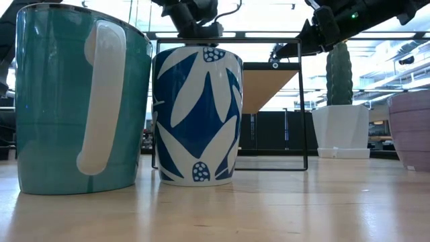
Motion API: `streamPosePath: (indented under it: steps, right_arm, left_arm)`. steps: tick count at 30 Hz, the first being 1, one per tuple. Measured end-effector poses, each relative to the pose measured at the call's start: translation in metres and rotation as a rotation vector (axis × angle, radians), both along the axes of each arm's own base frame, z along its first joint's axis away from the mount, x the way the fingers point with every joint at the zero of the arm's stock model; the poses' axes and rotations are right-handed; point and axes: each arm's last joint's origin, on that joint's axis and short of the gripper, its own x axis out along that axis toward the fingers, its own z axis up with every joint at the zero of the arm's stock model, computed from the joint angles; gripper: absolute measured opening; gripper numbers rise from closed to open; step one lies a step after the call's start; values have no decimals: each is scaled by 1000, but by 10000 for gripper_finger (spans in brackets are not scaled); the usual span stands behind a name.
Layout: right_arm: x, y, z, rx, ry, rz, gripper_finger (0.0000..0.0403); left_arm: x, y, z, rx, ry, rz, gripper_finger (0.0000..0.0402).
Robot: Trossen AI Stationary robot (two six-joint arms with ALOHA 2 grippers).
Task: Place coffee mugs
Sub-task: Put the left violet mug on the shelf, then adjust the green mug on the shelf
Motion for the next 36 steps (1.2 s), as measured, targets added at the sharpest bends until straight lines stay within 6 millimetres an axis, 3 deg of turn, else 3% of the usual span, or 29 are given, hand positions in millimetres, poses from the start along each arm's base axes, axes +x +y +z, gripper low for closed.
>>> streamPosePath:
  steps: [10, 17, 24, 30, 36]
  right_arm:
    - [0, 0, 0, 2, -1, -1, 169]
    - [0, 0, 0, 1, -1, -1, 168]
    - [0, 0, 0, -2, 0, -4, 168]
    - [0, -2, 0, -4, 2, -12, 168]
    - [1, -5, -1, -20, 15, -26, 168]
  left_arm:
    - [-1, 1, 0, 15, 10, 40, 124]
    - [-2, 0, 2, -13, -12, 82, 159]
    - [-12, -10, 23, -14, -78, 104, 204]
    - [-22, -30, 48, -15, -167, 118, 208]
    - [-30, -45, 54, -321, -241, 65, 193]
